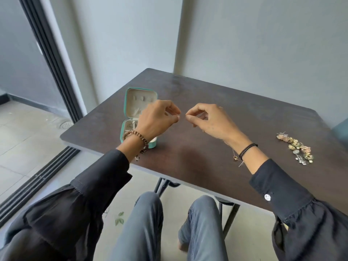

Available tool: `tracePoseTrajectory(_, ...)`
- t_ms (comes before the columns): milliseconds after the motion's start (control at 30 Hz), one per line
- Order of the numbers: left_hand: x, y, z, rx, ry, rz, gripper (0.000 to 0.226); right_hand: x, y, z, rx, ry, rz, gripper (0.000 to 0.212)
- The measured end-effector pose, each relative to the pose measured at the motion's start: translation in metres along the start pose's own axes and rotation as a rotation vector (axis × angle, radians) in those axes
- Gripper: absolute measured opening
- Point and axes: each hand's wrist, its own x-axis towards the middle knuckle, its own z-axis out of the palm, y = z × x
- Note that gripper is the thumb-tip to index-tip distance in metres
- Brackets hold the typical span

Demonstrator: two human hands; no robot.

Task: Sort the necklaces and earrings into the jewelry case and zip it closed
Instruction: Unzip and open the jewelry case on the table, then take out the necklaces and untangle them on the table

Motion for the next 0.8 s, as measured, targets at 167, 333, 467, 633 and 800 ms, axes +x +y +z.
tracePoseTrajectory(167, -0.027, -0.041, -0.051, 0.005, 0.055, -0.085, 0.010, 0.006, -0.036, 0.034, 0.047, -0.065, -0.047, 0.005)
tracePoseTrajectory(333, -0.043, -0.076, -0.082, 0.007, 0.119, -0.151, 0.012, 0.016, -0.061, 0.068, -0.008, -0.133, -0.095, 0.007)
tracePoseTrajectory(467, -0.050, -0.092, -0.084, 0.025, 0.142, -0.189, 0.011, 0.025, -0.073, 0.092, -0.084, -0.153, -0.109, 0.008)
tracePoseTrajectory(633, -0.052, -0.099, -0.077, 0.004, 0.130, -0.166, 0.020, 0.035, -0.080, 0.107, -0.215, -0.162, -0.106, 0.015)
tracePoseTrajectory(800, -0.053, -0.106, -0.072, -0.100, 0.124, -0.174, 0.027, 0.047, -0.085, 0.122, -0.248, -0.128, -0.044, 0.017)
